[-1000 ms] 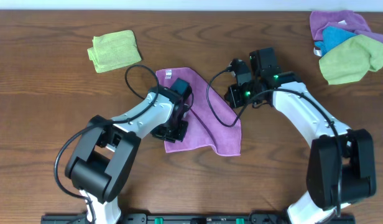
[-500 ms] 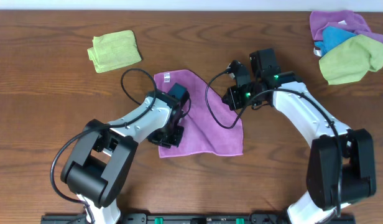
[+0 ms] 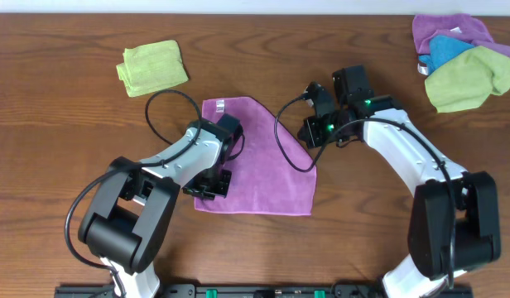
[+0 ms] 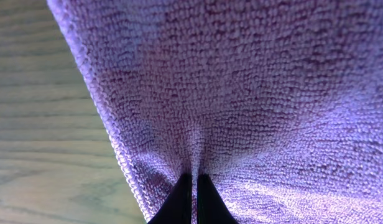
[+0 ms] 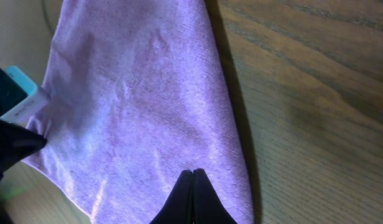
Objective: Fold the cloth
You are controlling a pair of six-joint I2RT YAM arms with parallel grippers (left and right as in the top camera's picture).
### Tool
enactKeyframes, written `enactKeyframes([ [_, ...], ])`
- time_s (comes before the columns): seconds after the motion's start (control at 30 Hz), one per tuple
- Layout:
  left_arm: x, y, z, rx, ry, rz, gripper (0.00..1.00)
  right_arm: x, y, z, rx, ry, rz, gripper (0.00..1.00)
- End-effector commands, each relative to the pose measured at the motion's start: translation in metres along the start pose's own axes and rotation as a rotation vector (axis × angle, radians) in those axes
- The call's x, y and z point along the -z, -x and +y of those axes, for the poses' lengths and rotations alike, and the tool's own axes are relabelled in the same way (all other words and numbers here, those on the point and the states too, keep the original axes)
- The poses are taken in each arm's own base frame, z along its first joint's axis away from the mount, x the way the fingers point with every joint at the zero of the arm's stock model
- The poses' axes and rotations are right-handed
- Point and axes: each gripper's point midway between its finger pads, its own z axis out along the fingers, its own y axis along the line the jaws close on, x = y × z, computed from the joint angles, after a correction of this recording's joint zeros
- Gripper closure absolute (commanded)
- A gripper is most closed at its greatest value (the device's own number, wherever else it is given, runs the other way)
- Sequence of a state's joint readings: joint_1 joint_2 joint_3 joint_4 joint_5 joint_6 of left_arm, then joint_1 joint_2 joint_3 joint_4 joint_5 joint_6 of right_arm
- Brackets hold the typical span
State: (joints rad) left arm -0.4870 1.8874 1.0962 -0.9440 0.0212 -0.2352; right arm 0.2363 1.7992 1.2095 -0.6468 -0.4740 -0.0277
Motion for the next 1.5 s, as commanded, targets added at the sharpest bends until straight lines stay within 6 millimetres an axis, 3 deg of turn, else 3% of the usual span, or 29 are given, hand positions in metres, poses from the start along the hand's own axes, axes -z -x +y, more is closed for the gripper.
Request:
enactKeyframes([
  [0.0, -0.015, -0.014, 0.021, 0.039, 0.104, 0.063, 0.94, 0.001, 0.004, 0.003, 0.026, -0.004, -0.006, 0.99],
  [0.23, -0.013, -0.022, 0.027, 0.065, 0.132, 0.091, 0.94, 0.001, 0.003, 0.003, 0.024, -0.003, -0.002, 0.99],
  [0.47, -0.012, -0.032, 0.032, 0.103, 0.161, 0.127, 0.94, 0.000, -0.010, 0.005, 0.004, -0.001, 0.051, 0.99],
  [0.63, -0.007, -0.041, 0.047, 0.152, 0.251, 0.148, 0.94, 0.000, -0.010, 0.005, 0.004, 0.000, 0.051, 0.99],
  [0.77, -0.004, -0.037, 0.047, 0.188, 0.237, 0.121, 0.94, 0.000, -0.010, 0.005, 0.004, -0.001, 0.050, 0.99],
  [0.9, 0.014, -0.028, 0.040, 0.192, 0.170, 0.027, 0.94, 0.000, -0.009, 0.005, 0.005, -0.001, 0.049, 0.99],
  [1.13, 0.062, -0.009, 0.028, 0.156, 0.037, -0.219, 0.94, 0.000, -0.007, 0.005, 0.009, -0.001, 0.041, 0.98],
  [1.37, 0.041, -0.009, -0.003, 0.085, -0.052, -0.228, 0.94, 0.000, -0.008, 0.005, 0.016, -0.001, 0.042, 0.98],
  [1.47, 0.031, -0.013, -0.003, 0.102, -0.055, -0.219, 0.94, 0.000, -0.008, 0.005, 0.016, -0.001, 0.043, 0.98],
])
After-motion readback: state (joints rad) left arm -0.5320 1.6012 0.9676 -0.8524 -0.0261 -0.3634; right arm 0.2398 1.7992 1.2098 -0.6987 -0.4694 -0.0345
